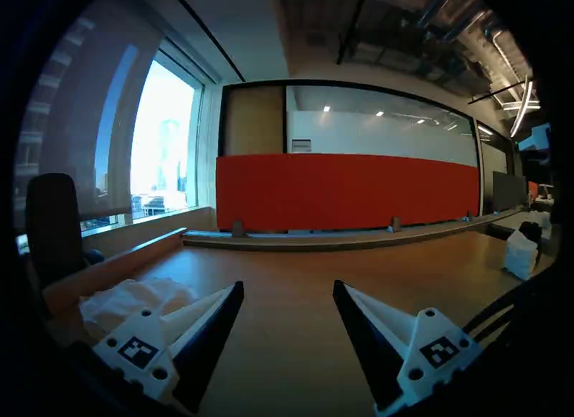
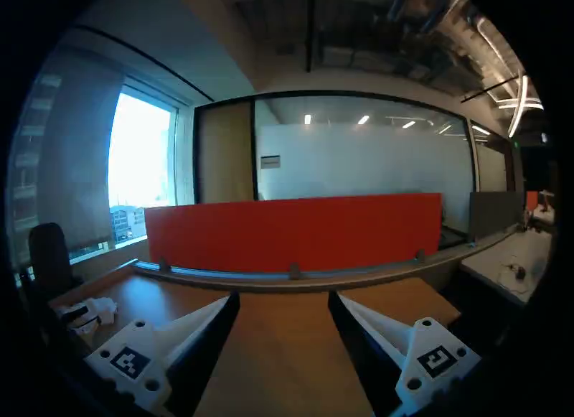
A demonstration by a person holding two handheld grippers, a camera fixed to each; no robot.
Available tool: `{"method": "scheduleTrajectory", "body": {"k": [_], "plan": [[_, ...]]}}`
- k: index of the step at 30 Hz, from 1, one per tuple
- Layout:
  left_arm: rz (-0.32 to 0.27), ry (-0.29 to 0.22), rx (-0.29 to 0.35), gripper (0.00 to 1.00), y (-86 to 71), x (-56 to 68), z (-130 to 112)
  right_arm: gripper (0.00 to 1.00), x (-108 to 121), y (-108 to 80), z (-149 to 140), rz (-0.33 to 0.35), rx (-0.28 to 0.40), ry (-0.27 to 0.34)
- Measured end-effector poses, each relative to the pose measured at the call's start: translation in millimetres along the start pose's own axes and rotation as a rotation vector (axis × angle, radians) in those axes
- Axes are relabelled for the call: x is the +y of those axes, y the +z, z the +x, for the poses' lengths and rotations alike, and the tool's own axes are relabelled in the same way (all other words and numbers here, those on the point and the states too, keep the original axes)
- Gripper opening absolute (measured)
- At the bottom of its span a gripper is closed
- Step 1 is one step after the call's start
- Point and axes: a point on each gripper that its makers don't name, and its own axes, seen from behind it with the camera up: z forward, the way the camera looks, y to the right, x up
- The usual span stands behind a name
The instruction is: Fold towel
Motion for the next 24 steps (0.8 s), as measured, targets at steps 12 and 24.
{"method": "scheduleTrajectory", "body": {"k": [12,24], "plan": [[-0.001,-0.003,0.030,0.92,1.5,0.9,-18.4,0.95,4.0,-3.3,-15.4,-0.006,0.003,-0.012],[-0.003,-0.006,0.042,0.92,3.6,1.7,-25.1,0.95,2.9,-4.9,-24.7,-0.006,0.002,-0.015]]}}
